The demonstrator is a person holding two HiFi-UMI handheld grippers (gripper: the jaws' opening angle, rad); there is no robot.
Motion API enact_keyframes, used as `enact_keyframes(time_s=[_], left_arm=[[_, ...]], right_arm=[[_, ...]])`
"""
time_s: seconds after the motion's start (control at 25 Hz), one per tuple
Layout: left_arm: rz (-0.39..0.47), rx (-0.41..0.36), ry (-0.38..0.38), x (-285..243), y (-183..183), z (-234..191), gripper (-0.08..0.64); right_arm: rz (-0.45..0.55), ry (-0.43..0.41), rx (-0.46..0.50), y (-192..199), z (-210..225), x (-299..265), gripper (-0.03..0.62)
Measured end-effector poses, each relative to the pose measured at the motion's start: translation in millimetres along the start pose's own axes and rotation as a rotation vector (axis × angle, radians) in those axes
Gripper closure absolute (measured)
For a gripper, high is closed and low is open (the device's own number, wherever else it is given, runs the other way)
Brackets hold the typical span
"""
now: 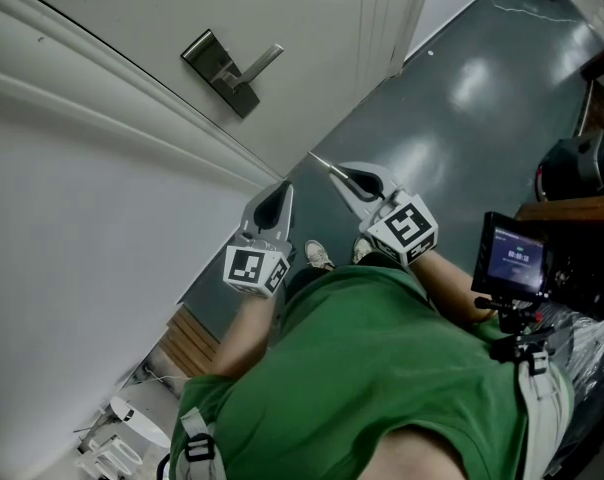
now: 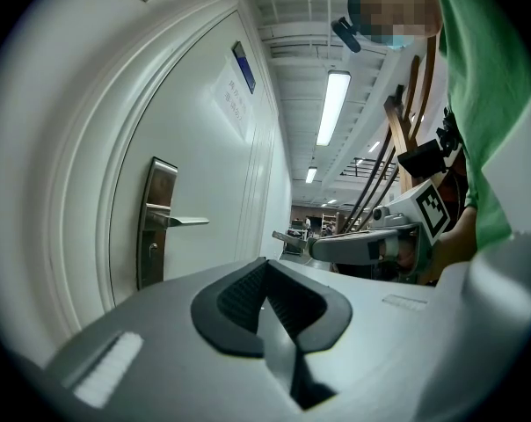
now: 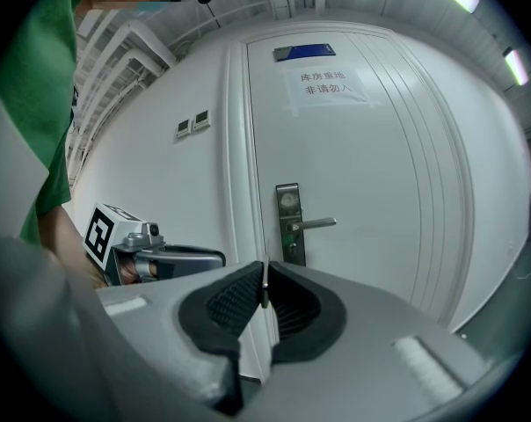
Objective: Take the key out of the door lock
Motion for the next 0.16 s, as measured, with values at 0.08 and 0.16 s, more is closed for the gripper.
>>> enact_keyframes(time_s=[0.08,0.16], left_arm=[[0.001,0.003,-0.002,-0.1,0.5,-0.7,0.554],[0.003,0.01,-0.003,-0.2,2.4,-1.4,0.554]], right_arm=[[0.002,-0.003,0.002,-0.8,-0.2,-1.0,0.568],[0.002,-0.006,0.004,-1.3,-0.1,-2.0,0.568]])
Point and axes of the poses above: the fingertips, and each gripper's own axes: x backward along the fingers, z to its right, y out of its underside, the point moved 1 cm from there along x, backward along the fingers, and after that the axes turned 4 degrees about z, right-handed, at the moved point
